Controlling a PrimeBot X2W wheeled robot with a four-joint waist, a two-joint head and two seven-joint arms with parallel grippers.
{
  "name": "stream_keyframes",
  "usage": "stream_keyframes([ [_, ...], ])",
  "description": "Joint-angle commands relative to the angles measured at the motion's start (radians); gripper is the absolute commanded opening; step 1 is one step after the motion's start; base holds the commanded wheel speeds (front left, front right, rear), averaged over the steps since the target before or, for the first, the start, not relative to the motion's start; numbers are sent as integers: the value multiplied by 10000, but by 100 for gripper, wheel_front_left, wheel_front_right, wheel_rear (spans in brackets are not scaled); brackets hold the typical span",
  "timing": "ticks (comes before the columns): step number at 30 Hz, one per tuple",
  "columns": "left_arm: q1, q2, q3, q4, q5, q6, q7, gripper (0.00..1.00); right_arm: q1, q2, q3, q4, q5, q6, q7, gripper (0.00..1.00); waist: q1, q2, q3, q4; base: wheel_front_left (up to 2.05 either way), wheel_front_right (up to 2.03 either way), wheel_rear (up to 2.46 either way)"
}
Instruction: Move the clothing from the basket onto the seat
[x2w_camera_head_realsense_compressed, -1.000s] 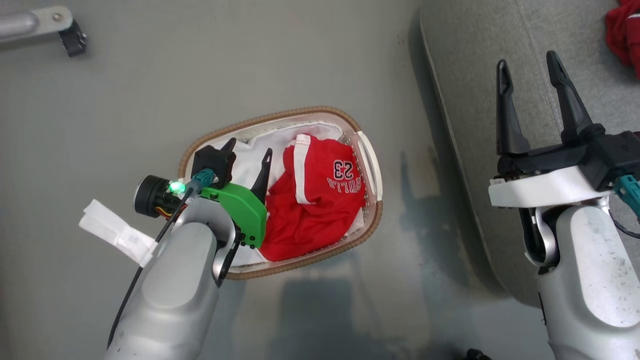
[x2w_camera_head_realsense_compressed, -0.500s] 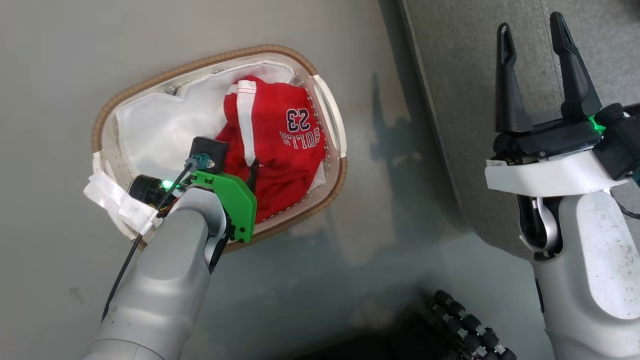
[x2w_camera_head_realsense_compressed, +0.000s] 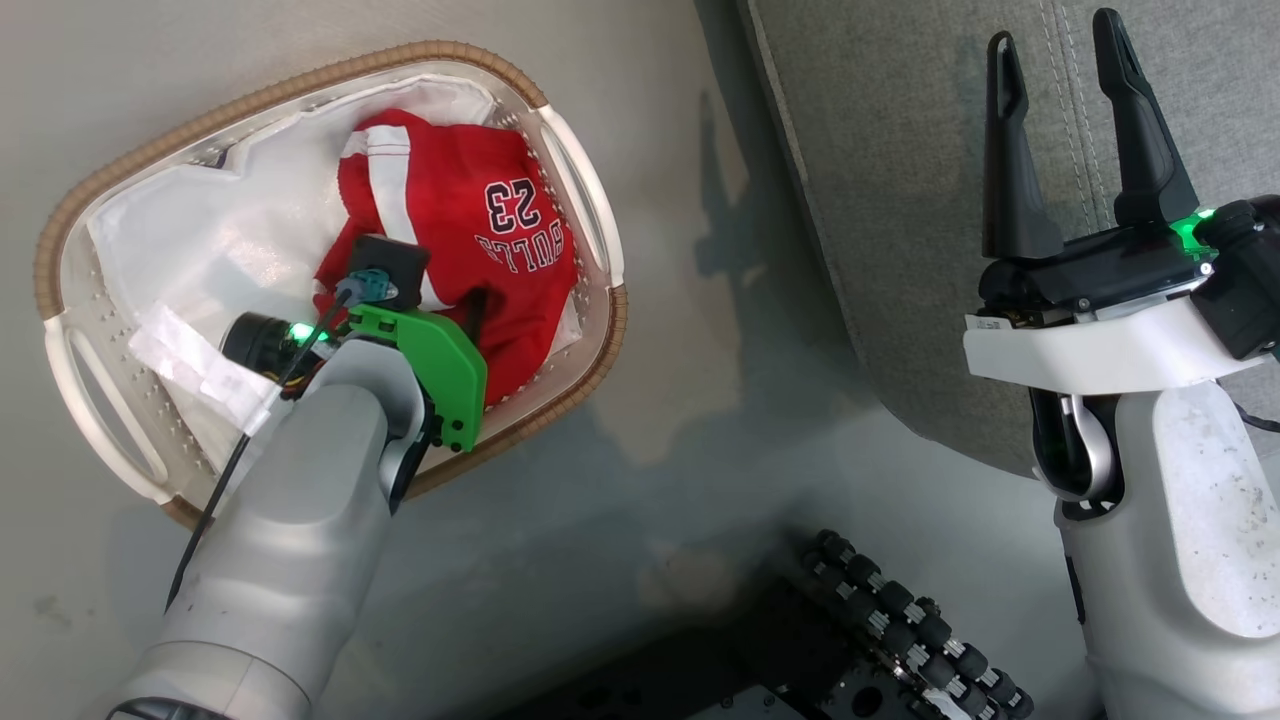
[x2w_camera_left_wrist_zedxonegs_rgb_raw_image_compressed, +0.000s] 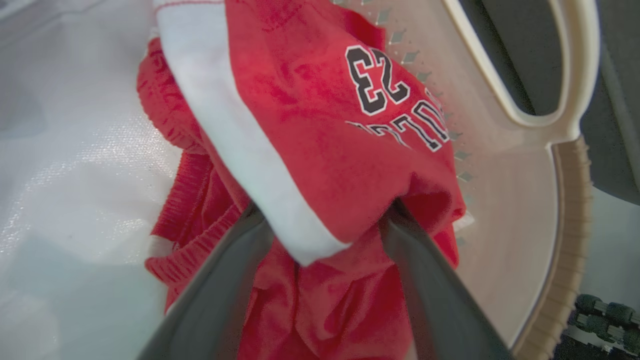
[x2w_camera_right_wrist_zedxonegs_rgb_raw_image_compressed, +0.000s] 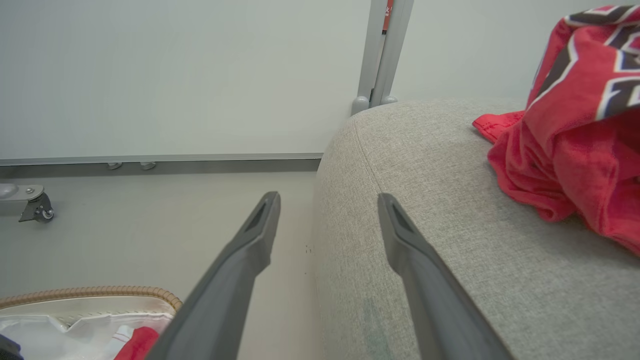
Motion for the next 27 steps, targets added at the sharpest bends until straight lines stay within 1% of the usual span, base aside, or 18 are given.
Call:
stream_keyframes([
  [1, -186, 32, -132, -34, -15, -24, -146, 32, -109, -17, -22, -36, -30, -14, -16, 100, -2, -1, 18, -14, 0, 0, 0],
  [2, -203, -9, -233, -86, -72, -24, -273, 11, -108, -17, -36, -17, -72, -14, -16, 100, -2, -1, -27, 25, 0, 0, 0],
  [3, -216, -34, -307, -131, -107, -24, -377, 0, -100, -20, -41, 6, -102, -14, -16, 100, -2, -1, -73, 61, 0, 0, 0],
  [9, -152, -8, -907, -325, -242, -24, -1197, 0, -11, -20, -28, 159, -357, -14, -16, 100, -2, -1, -600, 412, 0, 0, 0],
  [13, 256, 30, -1132, -559, -492, -25, -1763, 0, 200, -23, 0, 364, -583, -14, -16, 100, -2, -1, -1238, 774, 0, 0, 0],
  [17, 630, 223, -1213, -950, -276, 20, -2116, 0, 454, -26, -41, 687, -917, -14, -18, 100, -2, -1, -2059, 1185, 0, 0, 0],
  [21, 1280, 352, -1033, -1815, -153, 144, -2181, 0, 813, -28, -132, 1081, -1225, -14, -16, 100, -2, -1, -3052, 1639, 0, 0, 0],
  [27, 2447, 770, -974, -3645, 545, 276, -2183, 0, 1493, -30, -174, 1736, -1721, -14, -18, 100, -2, -1, -4719, 2255, 0, 0, 0],
])
